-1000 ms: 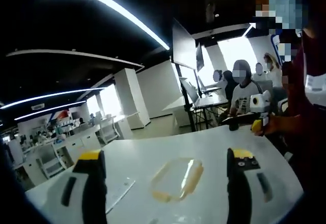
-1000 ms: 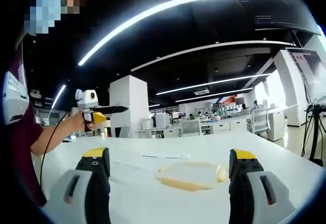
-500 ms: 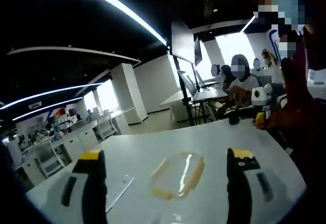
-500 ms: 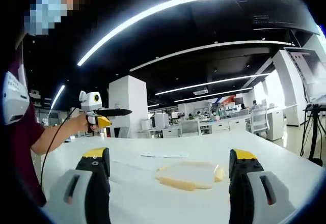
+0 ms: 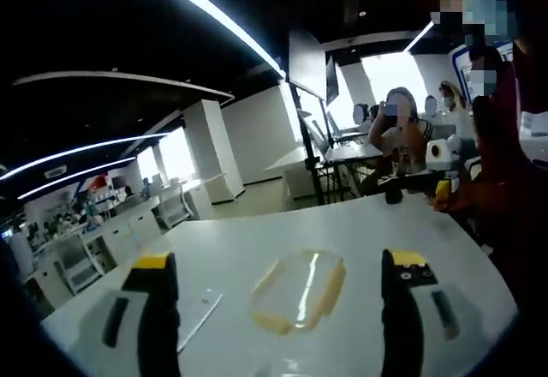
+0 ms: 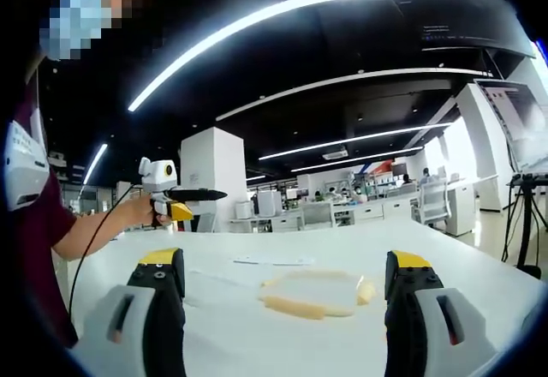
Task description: Snap each plastic latch of the storage box into its locked position after aligning the lid with the box until every specified latch is closed and the lid sits flush.
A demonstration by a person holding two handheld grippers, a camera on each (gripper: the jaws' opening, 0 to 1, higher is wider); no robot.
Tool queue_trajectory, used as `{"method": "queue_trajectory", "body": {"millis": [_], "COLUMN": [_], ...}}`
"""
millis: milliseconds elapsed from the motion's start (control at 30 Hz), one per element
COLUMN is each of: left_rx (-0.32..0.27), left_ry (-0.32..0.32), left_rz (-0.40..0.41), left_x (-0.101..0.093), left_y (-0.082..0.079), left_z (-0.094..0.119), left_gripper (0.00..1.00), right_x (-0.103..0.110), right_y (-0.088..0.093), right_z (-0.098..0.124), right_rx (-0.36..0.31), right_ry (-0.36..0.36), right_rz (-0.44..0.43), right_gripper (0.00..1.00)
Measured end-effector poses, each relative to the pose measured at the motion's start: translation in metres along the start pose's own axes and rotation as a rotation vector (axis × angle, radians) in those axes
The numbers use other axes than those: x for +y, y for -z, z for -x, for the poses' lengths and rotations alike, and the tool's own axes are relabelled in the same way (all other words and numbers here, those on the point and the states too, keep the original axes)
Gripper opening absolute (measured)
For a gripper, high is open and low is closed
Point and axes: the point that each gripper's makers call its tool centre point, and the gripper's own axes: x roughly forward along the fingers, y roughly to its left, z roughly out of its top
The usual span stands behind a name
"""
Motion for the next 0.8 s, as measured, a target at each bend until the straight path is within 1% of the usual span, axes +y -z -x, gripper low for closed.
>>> {"method": "queue_trajectory", "body": {"millis": [267, 467, 567, 700, 800], "left_rx": [0.009, 0.013, 0.027, 0.025, 0.032], "left_ry": [0.015, 0.021, 0.024, 0.037, 0.049], "left_rz": [0.017, 0.018, 0.016, 0.019, 0.021], "left_x": [0.002, 0.004, 0.006, 0.005, 0.005], "left_y": [0.007, 0.009, 0.014, 0.014, 0.017], "left_z": [-0.006, -0.009, -0.011, -0.015, -0.019], "left_gripper": [1.00, 1.00, 1.00, 1.00, 1.00], "right_x": [-0.002, -0.002, -0.001, 0.000, 0.000], "right_y": [0.000, 0.001, 0.001, 0.002, 0.001], "right_z": [0.001, 0.000, 0.000, -0.002, -0.002], "right_rx": [0.001, 0.006, 0.007, 0.010, 0.010], "right_ry": [0.004, 0.004, 0.004, 0.003, 0.003], "right_rz": [0.000, 0.003, 0.003, 0.006, 0.006], "right_gripper": [0.99, 0.99, 0.99, 0.99, 0.99]}}
